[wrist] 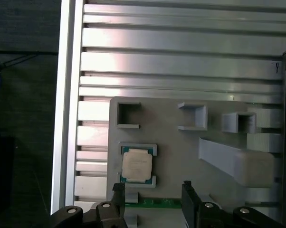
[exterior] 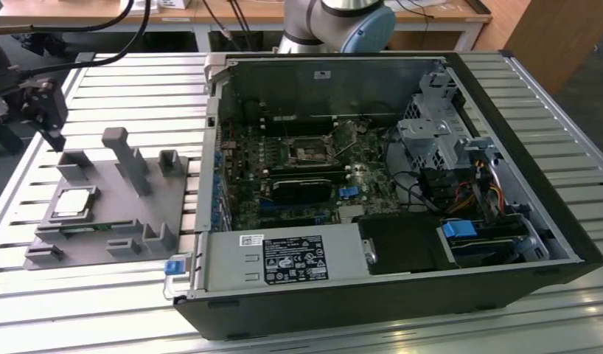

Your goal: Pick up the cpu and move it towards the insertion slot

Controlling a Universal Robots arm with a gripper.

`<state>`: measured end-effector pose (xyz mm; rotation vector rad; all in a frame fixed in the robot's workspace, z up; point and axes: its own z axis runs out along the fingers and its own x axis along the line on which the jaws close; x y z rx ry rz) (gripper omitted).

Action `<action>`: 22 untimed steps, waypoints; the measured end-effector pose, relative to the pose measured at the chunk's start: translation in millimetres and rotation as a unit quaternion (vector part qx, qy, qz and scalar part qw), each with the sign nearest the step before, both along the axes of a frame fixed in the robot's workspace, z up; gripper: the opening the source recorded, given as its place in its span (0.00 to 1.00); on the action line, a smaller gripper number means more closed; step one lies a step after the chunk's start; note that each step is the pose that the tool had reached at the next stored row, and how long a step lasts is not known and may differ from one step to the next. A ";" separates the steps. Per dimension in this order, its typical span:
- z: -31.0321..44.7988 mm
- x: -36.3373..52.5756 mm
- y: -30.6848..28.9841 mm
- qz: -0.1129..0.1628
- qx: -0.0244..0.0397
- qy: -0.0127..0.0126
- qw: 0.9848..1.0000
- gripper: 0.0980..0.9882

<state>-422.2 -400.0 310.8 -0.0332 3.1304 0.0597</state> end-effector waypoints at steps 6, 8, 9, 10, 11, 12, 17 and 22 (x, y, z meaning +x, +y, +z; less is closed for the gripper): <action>-6.1 -1.7 -0.3 0.000 0.000 0.000 1.000 0.63; -8.3 -2.5 -0.4 0.000 0.000 0.000 1.000 0.63; -9.2 -2.8 -0.4 0.000 0.000 0.000 1.000 0.63; -10.1 -3.2 -0.4 0.000 0.000 0.000 1.000 0.63; -10.8 -3.8 -0.3 0.000 0.000 0.000 1.000 0.63; -11.9 -4.1 -0.4 0.000 0.000 0.000 1.000 0.63; -17.1 -5.1 -0.5 0.000 0.000 0.000 1.000 0.63; -21.8 -5.5 -0.6 0.000 0.000 0.000 1.000 0.63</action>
